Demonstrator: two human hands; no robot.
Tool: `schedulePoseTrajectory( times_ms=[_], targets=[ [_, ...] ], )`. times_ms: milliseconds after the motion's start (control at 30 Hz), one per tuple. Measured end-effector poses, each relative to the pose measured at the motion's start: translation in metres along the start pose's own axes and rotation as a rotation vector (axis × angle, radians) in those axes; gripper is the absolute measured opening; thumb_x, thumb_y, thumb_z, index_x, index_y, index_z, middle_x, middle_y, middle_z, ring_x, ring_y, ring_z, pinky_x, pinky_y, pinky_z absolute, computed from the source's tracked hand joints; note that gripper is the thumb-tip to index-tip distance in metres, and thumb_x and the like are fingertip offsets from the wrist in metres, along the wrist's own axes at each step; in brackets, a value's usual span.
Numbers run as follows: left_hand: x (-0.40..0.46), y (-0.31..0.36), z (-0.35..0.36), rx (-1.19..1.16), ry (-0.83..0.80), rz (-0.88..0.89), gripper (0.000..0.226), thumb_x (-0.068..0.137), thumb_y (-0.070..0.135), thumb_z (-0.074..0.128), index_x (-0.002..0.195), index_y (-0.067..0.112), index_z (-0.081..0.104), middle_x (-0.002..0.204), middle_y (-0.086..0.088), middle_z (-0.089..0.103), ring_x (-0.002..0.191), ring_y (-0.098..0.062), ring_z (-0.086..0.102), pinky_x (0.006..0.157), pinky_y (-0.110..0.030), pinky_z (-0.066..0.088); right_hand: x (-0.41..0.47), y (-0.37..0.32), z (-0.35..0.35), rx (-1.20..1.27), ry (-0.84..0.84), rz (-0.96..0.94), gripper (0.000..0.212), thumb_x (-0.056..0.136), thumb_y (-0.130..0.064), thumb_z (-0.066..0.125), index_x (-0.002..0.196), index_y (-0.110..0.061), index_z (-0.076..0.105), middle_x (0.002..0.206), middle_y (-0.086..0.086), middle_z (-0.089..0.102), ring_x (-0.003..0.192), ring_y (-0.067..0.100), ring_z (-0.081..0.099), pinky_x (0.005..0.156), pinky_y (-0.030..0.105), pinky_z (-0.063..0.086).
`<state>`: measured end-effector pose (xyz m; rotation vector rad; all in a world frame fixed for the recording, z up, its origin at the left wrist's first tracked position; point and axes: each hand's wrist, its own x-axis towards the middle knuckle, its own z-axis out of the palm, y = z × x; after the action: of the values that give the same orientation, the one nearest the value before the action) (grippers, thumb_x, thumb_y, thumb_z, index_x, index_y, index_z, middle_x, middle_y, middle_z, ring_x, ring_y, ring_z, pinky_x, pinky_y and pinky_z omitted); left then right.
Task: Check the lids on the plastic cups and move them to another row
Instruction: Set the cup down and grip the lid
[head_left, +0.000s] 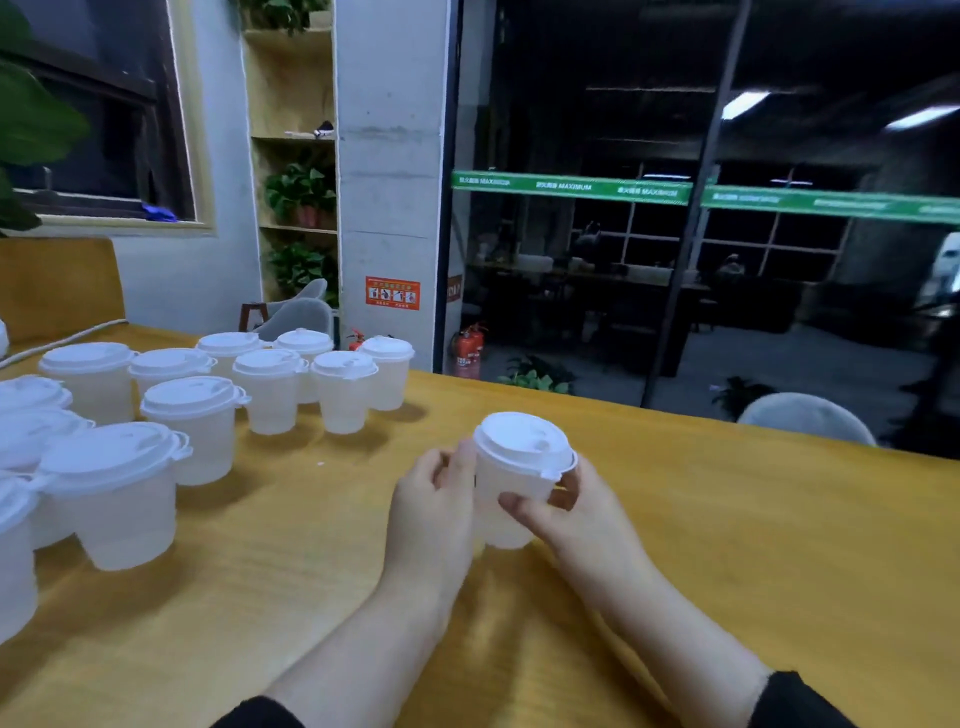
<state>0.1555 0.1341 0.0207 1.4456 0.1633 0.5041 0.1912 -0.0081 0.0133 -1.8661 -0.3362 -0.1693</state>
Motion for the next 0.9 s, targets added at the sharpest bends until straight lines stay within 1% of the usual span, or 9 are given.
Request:
schedulePoseTrajectory(
  times_ms=[100, 233, 367, 433, 500, 600, 700, 767, 900],
  targets=[
    [-0.035, 0.005, 0.041, -0.023, -0.137, -0.033, 0.032, 0.088, 0.059, 0.065, 0.089, 0.028, 0.07, 0.089, 0.001, 0.078, 0.09, -0.024, 0.076, 0.092, -0.057, 0.058, -0.045, -0.001, -0.071, -0.07, -0.035, 0.022, 0.056, 0.082, -0.022, 0.085, 0.128, -0.034, 0.056, 0.12, -0.021, 0.069, 0.107, -0.004, 0.064, 0.086, 0.015, 0.052],
    [-0.073, 0.014, 0.092, 0.012, -0.291, -0.053, 0.015, 0.097, 0.044, 0.066, 0.106, 0.032, 0.067, 0.085, 0.002, 0.072, 0.083, -0.016, 0.072, 0.09, -0.049, 0.06, -0.099, 0.004, -0.144, -0.102, -0.097, 0.07, 0.061, 0.079, -0.022, 0.088, 0.131, -0.029, 0.057, 0.123, -0.016, 0.071, 0.116, 0.004, 0.065, 0.098, 0.028, 0.054],
    [-0.103, 0.016, 0.128, 0.107, -0.423, -0.014, 0.013, 0.101, 0.036, 0.062, 0.1, 0.029, 0.074, 0.099, 0.001, 0.075, 0.091, -0.014, 0.068, 0.078, -0.028, 0.052, -0.13, 0.017, -0.183, -0.101, -0.142, 0.071, 0.058, 0.085, -0.006, 0.081, 0.133, -0.027, 0.056, 0.123, -0.017, 0.071, 0.117, 0.004, 0.066, 0.095, 0.02, 0.052],
    [-0.109, 0.015, 0.135, 0.142, -0.451, 0.045, 0.017, 0.103, 0.032, 0.059, 0.099, 0.027, 0.075, 0.099, 0.005, 0.076, 0.095, -0.011, 0.067, 0.079, -0.024, 0.049, -0.136, 0.027, -0.195, -0.094, -0.163, 0.058, 0.062, 0.085, -0.005, 0.08, 0.138, -0.026, 0.055, 0.129, -0.015, 0.07, 0.122, 0.005, 0.064, 0.099, 0.021, 0.051],
    [-0.109, 0.013, 0.132, 0.175, -0.496, 0.114, 0.019, 0.103, 0.035, 0.057, 0.102, 0.027, 0.075, 0.099, 0.008, 0.076, 0.096, -0.009, 0.066, 0.08, -0.023, 0.049, -0.138, 0.035, -0.207, -0.095, -0.213, 0.04, 0.071, 0.084, -0.013, 0.084, 0.145, -0.025, 0.05, 0.137, -0.014, 0.065, 0.13, 0.005, 0.059, 0.105, 0.024, 0.049],
    [-0.106, 0.008, 0.122, 0.191, -0.583, 0.181, 0.029, 0.1, 0.051, 0.055, 0.108, 0.028, 0.072, 0.105, 0.009, 0.075, 0.099, -0.011, 0.067, 0.087, -0.025, 0.051, -0.136, 0.041, -0.225, -0.112, -0.159, -0.005, 0.096, 0.07, -0.05, 0.09, 0.151, -0.034, 0.04, 0.133, -0.027, 0.061, 0.131, -0.002, 0.054, 0.103, 0.022, 0.051],
    [-0.103, 0.003, 0.119, 0.239, -0.606, 0.217, 0.035, 0.093, 0.061, 0.048, 0.113, 0.039, 0.067, 0.111, 0.019, 0.071, 0.108, -0.005, 0.063, 0.09, -0.029, 0.05, -0.136, 0.035, -0.234, -0.33, -0.026, -0.269, 0.076, 0.068, -0.075, 0.076, 0.13, -0.039, 0.05, 0.125, -0.021, 0.06, 0.126, 0.01, 0.058, 0.099, 0.026, 0.052],
    [-0.102, 0.0, 0.12, 0.294, -0.61, 0.251, 0.037, 0.091, 0.068, 0.045, 0.118, 0.048, 0.061, 0.12, 0.026, 0.065, 0.115, 0.001, 0.058, 0.095, -0.028, 0.049, -0.135, 0.031, -0.236, -0.466, -0.048, -0.46, 0.053, 0.08, -0.067, 0.072, 0.118, -0.034, 0.055, 0.121, -0.016, 0.059, 0.119, 0.017, 0.059, 0.097, 0.027, 0.049],
    [-0.105, -0.002, 0.121, 0.348, -0.684, 0.292, 0.048, 0.089, 0.07, 0.043, 0.124, 0.045, 0.062, 0.124, 0.025, 0.063, 0.112, -0.008, 0.061, 0.096, -0.035, 0.052, -0.133, 0.025, -0.235, -0.58, -0.078, -0.647, 0.023, 0.089, -0.04, 0.069, 0.104, -0.023, 0.063, 0.114, -0.014, 0.055, 0.108, 0.018, 0.06, 0.092, 0.024, 0.044]
  ],
)
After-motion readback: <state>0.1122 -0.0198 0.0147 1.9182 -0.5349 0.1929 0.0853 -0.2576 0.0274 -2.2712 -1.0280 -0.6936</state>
